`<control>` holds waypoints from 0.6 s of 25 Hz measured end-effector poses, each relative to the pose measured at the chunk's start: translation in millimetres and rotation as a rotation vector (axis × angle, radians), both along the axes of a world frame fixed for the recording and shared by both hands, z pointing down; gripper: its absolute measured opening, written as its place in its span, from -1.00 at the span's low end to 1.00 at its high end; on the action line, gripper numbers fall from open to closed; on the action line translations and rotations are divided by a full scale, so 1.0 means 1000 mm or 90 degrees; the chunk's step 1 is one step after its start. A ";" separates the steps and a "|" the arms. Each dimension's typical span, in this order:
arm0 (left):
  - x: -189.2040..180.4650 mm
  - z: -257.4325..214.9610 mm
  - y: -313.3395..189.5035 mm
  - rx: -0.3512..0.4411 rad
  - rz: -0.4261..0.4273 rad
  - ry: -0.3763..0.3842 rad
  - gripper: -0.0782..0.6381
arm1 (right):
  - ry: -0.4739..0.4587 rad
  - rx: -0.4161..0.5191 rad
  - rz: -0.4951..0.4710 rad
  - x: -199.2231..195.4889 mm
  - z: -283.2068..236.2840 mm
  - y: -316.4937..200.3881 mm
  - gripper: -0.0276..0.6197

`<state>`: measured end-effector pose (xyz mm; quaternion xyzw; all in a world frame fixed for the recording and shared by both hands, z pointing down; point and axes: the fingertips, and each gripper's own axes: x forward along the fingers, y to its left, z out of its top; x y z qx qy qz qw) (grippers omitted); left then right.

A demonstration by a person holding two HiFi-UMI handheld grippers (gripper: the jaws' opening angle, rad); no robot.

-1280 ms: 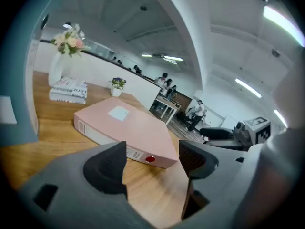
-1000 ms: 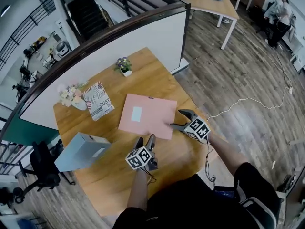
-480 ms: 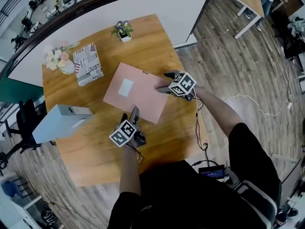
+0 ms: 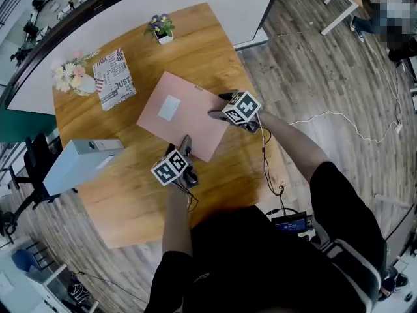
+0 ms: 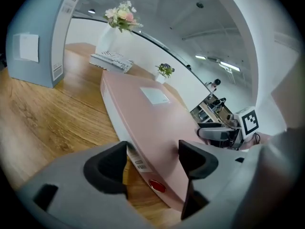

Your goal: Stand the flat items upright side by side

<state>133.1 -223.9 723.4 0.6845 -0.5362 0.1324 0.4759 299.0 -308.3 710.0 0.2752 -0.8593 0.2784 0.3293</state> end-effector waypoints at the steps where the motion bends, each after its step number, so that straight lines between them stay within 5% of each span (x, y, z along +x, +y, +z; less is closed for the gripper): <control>1: -0.001 0.000 0.003 -0.001 0.005 0.003 0.19 | -0.004 0.003 0.018 0.001 -0.001 0.007 0.16; 10: -0.019 -0.004 0.037 0.002 0.135 -0.001 0.06 | -0.027 0.009 0.224 0.000 -0.002 0.104 0.13; 15: -0.035 -0.006 0.076 -0.031 0.237 0.016 0.04 | -0.026 -0.025 0.241 -0.016 -0.002 0.176 0.13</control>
